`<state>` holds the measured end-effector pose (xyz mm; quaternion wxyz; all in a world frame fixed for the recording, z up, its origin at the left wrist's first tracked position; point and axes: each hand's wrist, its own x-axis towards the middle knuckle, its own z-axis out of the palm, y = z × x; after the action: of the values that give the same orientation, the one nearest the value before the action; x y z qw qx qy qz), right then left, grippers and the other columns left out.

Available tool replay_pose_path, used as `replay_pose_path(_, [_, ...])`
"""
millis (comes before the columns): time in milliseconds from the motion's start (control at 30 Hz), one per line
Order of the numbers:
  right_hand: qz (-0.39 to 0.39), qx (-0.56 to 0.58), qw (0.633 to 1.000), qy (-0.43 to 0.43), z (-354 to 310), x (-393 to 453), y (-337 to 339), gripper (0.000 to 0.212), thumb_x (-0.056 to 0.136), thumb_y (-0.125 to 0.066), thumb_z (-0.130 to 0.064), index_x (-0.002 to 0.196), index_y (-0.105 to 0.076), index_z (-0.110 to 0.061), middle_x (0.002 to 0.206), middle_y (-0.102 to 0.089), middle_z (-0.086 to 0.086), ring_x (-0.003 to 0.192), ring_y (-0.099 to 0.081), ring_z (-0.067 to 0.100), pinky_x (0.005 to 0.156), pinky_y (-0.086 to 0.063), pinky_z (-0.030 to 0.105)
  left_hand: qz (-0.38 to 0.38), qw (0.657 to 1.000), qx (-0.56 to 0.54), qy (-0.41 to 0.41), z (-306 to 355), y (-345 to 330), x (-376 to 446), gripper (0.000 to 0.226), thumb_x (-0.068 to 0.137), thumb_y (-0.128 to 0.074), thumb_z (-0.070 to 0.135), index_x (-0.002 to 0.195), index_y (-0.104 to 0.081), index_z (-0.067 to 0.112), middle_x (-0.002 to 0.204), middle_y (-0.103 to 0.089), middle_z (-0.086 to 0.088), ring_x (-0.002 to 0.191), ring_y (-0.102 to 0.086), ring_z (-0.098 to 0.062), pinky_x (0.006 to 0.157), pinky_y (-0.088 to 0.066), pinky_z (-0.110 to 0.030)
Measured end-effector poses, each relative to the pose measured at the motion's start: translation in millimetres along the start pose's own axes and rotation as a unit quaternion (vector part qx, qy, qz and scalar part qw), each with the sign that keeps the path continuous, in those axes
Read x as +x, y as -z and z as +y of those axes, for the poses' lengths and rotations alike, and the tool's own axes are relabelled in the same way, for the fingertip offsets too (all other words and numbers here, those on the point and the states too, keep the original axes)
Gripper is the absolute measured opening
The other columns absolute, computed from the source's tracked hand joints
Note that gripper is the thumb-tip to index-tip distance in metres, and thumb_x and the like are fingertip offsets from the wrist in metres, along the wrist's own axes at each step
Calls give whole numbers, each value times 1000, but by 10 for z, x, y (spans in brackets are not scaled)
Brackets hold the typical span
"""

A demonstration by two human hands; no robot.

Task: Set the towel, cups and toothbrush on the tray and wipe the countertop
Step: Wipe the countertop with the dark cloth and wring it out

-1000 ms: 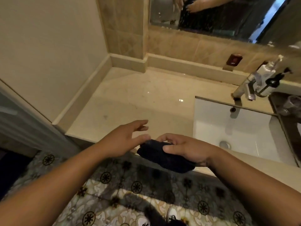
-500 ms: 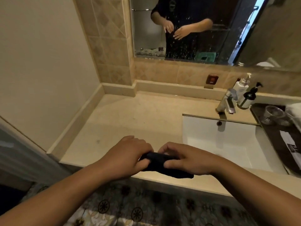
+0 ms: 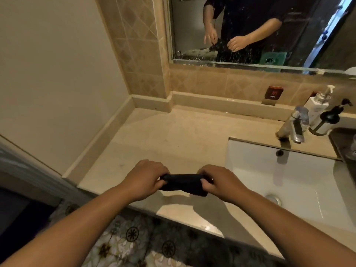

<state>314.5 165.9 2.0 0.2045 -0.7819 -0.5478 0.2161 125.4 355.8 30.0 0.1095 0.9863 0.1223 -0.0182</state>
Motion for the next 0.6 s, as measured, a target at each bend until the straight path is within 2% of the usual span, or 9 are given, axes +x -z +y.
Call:
replay_pose_path(67, [27,-70,996,37,92,269,46,20,91,-54,-28,107,-66,-24,98,-65,-4,86,-58,16,68,-43,26,30,999,40,11,-100,-147,199,10,89,-63,27,94,-70,29,87,-68,6,79,-60,-21,70,-31,-32])
replay_pose_path(133, [50,-170,983,48,173,514,-9,21,92,-52,-23,104,-69,-21,96,-68,0,84,-60,20,70,-47,32,29,995,90,22,-198,-284,369,8,79,-70,17,79,-68,25,73,-65,2,66,-61,-24,65,-28,-30])
replay_pose_path(233, [42,-298,952,48,259,658,-307,21,89,-52,-13,97,-71,-20,95,-69,1,85,-62,22,70,-44,31,27,991,133,15,-350,-592,448,25,58,-76,2,66,-60,19,63,-60,-1,56,-58,-25,60,-36,-30])
replay_pose_path(267, [41,-308,948,64,282,623,-458,16,84,-60,-11,90,-72,-19,91,-70,1,82,-64,21,66,-43,29,27,991,131,0,-397,-748,417,26,57,-75,2,67,-58,19,66,-59,-1,59,-57,-24,63,-39,-31])
replay_pose_path(333, [76,-250,958,114,363,450,-825,4,77,-69,-12,77,-71,-15,80,-69,2,73,-64,23,60,-46,30,10,991,132,-30,-471,-1089,283,23,64,-75,8,74,-58,21,79,-63,1,72,-59,-23,74,-43,-34])
replay_pose_path(400, [90,-172,975,111,419,254,-1155,13,87,-59,-21,83,-69,-14,89,-67,2,80,-60,23,65,-47,36,-18,989,132,-60,-511,-1360,122,26,63,-80,13,84,-65,19,97,-69,-2,85,-64,-25,81,-49,-36])
replay_pose_path(500, [79,-160,983,46,435,108,-1404,22,92,-47,-31,92,-66,-20,101,-63,-3,88,-57,19,74,-46,34,-44,989,132,-55,-528,-1516,-46,51,53,-88,13,101,-71,14,120,-69,-8,104,-67,-28,85,-54,-39])
replay_pose_path(600, [86,-152,983,47,411,48,-1396,24,90,-47,-31,99,-66,-19,106,-65,2,94,-60,24,77,-50,40,-75,988,133,-26,-548,-1561,-125,69,53,-88,11,120,-68,10,134,-63,-11,116,-63,-31,93,-53,-47])
